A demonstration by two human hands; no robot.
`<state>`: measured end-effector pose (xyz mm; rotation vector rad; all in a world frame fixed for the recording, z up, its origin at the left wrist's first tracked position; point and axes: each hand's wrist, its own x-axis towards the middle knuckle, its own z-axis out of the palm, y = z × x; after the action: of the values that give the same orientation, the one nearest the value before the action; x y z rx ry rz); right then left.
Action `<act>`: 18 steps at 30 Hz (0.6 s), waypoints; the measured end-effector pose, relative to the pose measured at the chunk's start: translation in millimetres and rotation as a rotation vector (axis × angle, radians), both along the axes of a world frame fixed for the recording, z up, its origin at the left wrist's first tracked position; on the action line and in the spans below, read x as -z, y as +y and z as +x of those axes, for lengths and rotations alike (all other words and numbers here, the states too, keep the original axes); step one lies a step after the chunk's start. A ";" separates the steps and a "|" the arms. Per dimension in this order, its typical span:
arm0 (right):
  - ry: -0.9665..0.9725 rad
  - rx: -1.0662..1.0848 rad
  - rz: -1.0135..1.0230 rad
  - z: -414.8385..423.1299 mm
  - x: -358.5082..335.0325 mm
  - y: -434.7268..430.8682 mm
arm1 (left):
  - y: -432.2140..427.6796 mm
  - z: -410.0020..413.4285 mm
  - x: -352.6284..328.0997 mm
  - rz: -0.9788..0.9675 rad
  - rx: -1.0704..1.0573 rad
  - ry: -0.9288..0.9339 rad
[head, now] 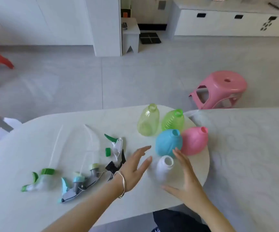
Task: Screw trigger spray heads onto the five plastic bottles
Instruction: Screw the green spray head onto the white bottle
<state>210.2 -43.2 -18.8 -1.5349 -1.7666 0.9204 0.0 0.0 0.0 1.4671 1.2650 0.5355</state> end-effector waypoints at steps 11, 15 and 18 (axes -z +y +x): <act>0.227 0.065 0.127 -22.4 55.6 -13.5 | -25.9 9.0 45.5 0.230 0.125 -0.206; 0.272 0.041 0.195 -47.1 22.0 -31.2 | -57.3 -5.9 19.1 0.263 0.011 -0.316; 0.309 -0.031 0.220 -74.4 -4.0 -37.4 | -72.8 -32.2 -4.3 0.257 -0.057 -0.348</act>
<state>135.8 -80.6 -14.8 -1.1624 -1.6116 0.8915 -32.2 -72.8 4.3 1.4703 0.9901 0.9763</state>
